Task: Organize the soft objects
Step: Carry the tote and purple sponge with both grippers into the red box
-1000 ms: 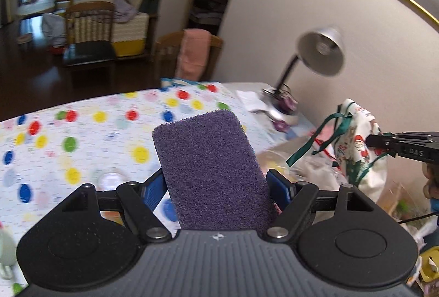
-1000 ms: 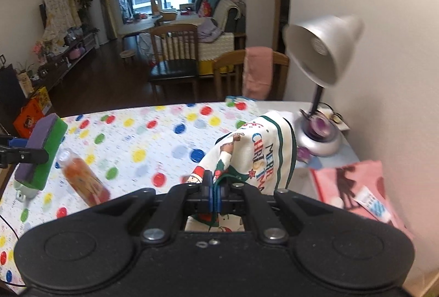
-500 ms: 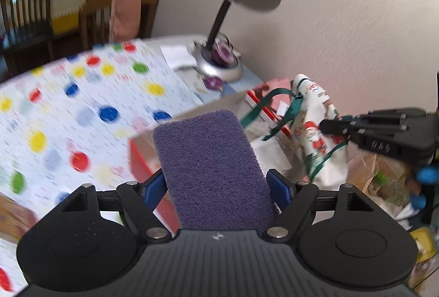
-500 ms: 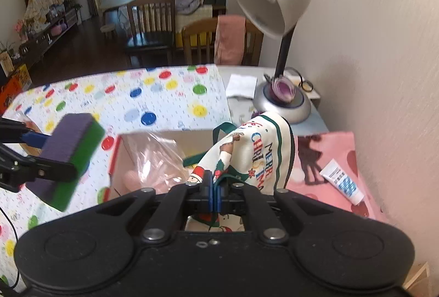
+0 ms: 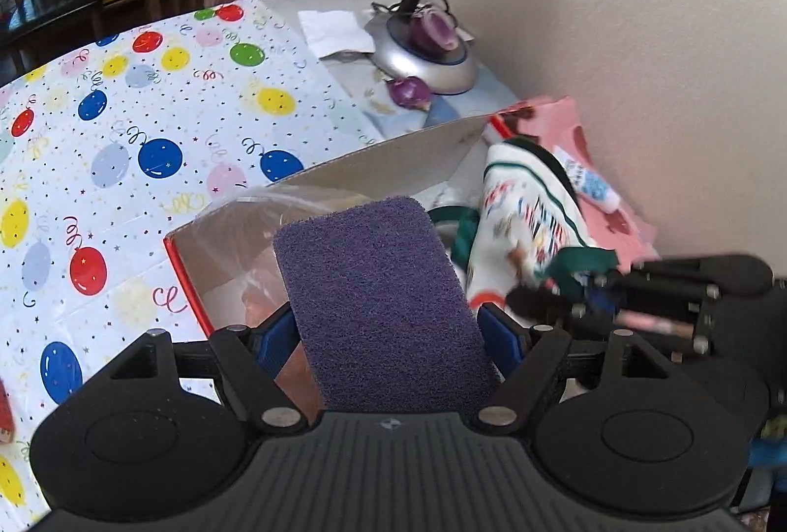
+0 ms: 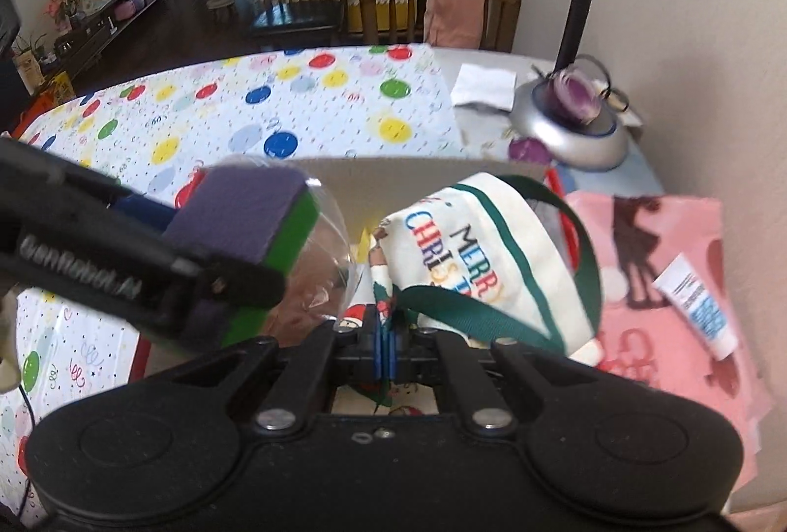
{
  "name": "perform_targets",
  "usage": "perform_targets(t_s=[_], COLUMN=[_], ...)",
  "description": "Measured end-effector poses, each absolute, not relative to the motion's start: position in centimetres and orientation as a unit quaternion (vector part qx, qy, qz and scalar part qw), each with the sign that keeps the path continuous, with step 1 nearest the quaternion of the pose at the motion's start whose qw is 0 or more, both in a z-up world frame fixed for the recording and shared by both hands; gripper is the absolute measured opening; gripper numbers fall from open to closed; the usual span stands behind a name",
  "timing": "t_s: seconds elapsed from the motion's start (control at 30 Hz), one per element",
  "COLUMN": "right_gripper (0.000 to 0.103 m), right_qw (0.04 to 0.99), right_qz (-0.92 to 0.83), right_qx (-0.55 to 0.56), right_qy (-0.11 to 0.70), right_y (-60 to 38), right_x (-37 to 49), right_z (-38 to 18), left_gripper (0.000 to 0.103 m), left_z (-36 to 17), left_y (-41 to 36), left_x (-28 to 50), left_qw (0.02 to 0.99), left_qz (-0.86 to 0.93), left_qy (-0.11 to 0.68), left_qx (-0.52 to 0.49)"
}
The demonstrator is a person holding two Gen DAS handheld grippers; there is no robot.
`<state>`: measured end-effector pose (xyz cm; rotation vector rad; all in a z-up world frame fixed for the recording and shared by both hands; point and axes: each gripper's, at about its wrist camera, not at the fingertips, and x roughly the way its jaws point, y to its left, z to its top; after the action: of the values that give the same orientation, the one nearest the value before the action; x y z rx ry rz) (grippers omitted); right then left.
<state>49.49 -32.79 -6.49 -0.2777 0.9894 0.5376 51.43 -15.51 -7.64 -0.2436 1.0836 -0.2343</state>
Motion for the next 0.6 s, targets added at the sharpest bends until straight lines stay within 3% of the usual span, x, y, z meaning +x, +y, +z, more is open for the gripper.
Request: perform_targets(t_s=[0.3,0.6], right_gripper=[0.003,0.017], right_qw=[0.833,0.830], right_qz=[0.250,0.246], right_qx=[-0.097,-0.068], right_qy=[0.483,0.495], right_y=[-33.1,-33.4], right_x=[50.3,50.5], right_z=[-9.3,-9.7], left_gripper=[0.078,0.081], left_z=[-10.6,-12.2], left_y=[-16.8,-17.1], left_x=[53.3,54.1], left_qw=[0.833,0.829], left_qz=[-0.103,-0.097], left_qy=[0.536,0.544], left_qx=[-0.088,-0.087])
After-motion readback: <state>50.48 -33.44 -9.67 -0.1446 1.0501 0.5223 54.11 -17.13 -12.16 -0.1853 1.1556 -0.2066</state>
